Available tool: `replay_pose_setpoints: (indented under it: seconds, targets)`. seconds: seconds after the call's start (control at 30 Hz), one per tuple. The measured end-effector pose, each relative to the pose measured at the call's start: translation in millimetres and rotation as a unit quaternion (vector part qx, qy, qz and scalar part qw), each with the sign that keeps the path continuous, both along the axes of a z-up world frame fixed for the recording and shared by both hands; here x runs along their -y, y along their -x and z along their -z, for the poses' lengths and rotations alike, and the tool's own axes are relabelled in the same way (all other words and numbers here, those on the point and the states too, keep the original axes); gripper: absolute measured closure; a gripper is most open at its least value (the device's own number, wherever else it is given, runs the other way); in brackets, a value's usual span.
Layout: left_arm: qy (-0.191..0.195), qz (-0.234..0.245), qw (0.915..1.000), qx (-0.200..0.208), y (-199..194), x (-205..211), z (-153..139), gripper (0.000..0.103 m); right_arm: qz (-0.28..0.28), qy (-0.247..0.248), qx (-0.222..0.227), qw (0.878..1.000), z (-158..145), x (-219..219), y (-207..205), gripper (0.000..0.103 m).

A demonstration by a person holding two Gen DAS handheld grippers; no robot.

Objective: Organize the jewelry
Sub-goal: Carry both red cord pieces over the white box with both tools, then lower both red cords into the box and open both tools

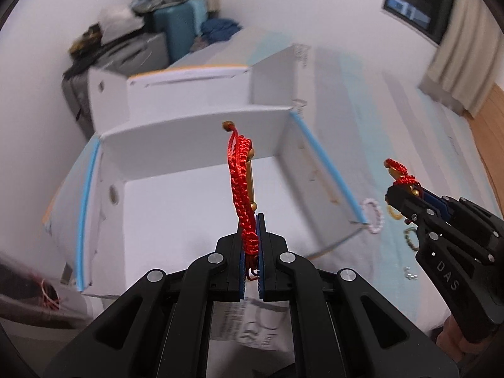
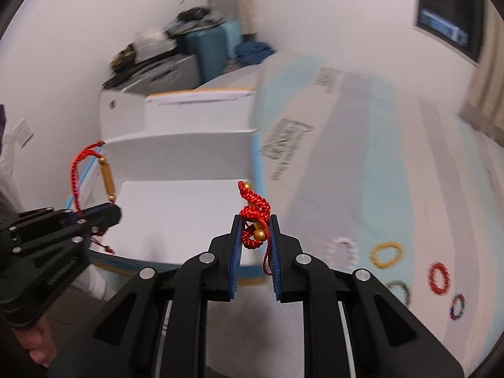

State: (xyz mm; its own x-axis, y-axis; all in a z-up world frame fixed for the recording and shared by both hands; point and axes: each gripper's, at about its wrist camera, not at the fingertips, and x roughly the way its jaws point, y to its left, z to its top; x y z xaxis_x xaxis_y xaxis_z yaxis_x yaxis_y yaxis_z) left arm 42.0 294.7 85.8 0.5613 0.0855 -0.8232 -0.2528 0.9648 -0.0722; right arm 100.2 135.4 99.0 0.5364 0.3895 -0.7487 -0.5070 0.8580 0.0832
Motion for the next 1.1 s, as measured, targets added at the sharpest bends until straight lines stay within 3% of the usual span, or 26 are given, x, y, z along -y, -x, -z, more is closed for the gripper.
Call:
replay_pose_setpoints:
  seconds: [0.3,0.6,0.73,1.03,1.1]
  targets:
    - [0.04,-0.051,0.9949,-0.077,-25,-55,40,0.099,-0.043,0.043,-0.113,0.992,47,-81,-49,0.088]
    - [0.078,-0.08,0.9756,-0.189,-55,-83,97,0.099,-0.033,0.101,-0.245,0.964,110,-111,-93,0.088]
    - [0.073,-0.087,0.9706,-0.212,-57,-89,111,0.099,-0.03,0.12,-0.261,0.957,127,-114,-98,0.088]
    - [0.05,-0.091,0.9709,-0.216,-54,-86,115,0.095,-0.033,0.125,-0.256,0.958,131,-126,-102,0.085]
    - [0.04,-0.09,0.9712,-0.217,-53,-82,113,0.085,-0.03,0.118,-0.255,0.959,127,-126,-99,0.077]
